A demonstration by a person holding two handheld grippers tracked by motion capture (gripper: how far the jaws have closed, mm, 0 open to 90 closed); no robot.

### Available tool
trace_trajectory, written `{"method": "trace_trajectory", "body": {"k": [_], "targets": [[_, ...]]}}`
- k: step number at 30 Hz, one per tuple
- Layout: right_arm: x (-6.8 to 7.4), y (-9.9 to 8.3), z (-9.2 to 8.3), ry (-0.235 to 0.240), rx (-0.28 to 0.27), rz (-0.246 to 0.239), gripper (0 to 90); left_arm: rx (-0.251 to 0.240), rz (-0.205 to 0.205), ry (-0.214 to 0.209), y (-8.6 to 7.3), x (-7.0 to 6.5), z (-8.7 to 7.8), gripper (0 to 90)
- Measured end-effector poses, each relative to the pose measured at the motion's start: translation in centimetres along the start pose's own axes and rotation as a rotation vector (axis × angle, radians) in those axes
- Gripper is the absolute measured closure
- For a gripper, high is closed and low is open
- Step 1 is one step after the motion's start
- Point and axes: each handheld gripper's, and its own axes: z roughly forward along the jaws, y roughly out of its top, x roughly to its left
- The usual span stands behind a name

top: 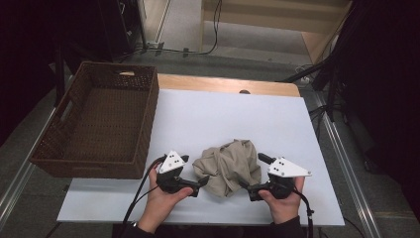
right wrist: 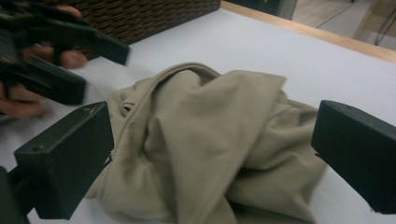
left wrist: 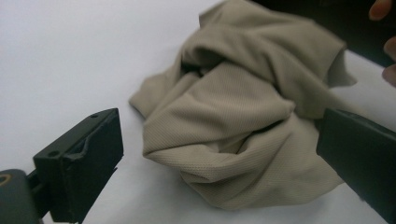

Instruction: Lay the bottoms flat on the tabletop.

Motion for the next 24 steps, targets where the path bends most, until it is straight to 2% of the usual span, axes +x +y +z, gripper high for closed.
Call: {"method": "trace_trajectory", "body": {"k": [1,3,5,7,8,9,11,12,13,14,15,16,17,18,19,20,22,24], "targets": [[0.0,0.0,0.0,0.000,0.000,0.000,0.0,0.000,0.000,0.000,0.0,0.0,0.0,0.9],[0.7,-0.4,0.9,0.018,0.019,0.003,0.0,0.045,0.012,0.022,-0.6,-0.2,1.1,4.5],[1.0,-0.8,1.6,0.036,0.032,0.010,0.0,0.043,0.021,0.033,-0.5,-0.4,1.2,9.8],[1.5,-1.1,2.4,0.041,0.064,0.002,0.0,0.043,0.013,0.037,-0.4,-0.3,1.2,19.1],[1.5,-1.1,2.4,0.041,0.064,0.002,0.0,0.053,0.003,0.042,-0.5,-0.3,1.3,19.1],[1.8,-1.1,2.6,0.036,0.075,0.000,4.0,0.066,-0.004,0.041,-0.5,-0.2,1.4,26.3],[2.4,-1.3,3.1,0.008,0.072,0.030,15.6,0.082,-0.007,0.037,-0.5,-0.2,1.5,42.4],[2.9,-1.2,3.6,-0.055,0.127,0.031,27.0,0.097,-0.001,0.026,-0.5,-0.3,1.6,56.1],[2.9,-1.2,3.6,-0.055,0.127,0.031,27.0,0.097,-0.001,0.026,-0.5,-0.3,1.6,61.9],[3.0,-1.3,3.8,-0.071,0.145,0.027,31.7,0.096,0.006,0.023,-0.6,-0.5,1.6,61.9],[2.8,-1.6,3.7,-0.089,0.152,0.037,45.5,0.090,0.033,0.018,-0.7,-0.7,1.4,71.6],[2.8,-1.6,3.7,-0.089,0.152,0.037,45.5,0.090,0.033,0.018,-0.7,-0.7,1.4,74.9],[2.6,-1.8,3.5,-0.087,0.156,0.034,53.7,0.077,0.042,0.017,-0.8,-0.9,1.2,74.9],[1.9,-2.0,3.0,-0.095,0.151,0.034,67.6,0.072,0.048,0.010,-0.8,-0.9,1.1,77.6],[1.9,-2.0,3.0,-0.095,0.151,0.034,67.6,0.066,0.056,0.011,-0.9,-1.0,0.8,77.6],[1.0,-2.0,2.1,-0.097,0.134,0.046,78.6,0.049,0.059,0.000,-0.9,-1.1,0.2,78.9],[0.6,-2.0,1.7,-0.113,0.122,0.052,81.9,0.041,0.065,0.000,-0.8,-1.1,-0.3,79.3],[-1.1,-1.7,-0.2,-0.170,0.073,0.070,83.7,0.032,0.057,-0.007,-0.7,-0.9,-1.2,80.0]]}}
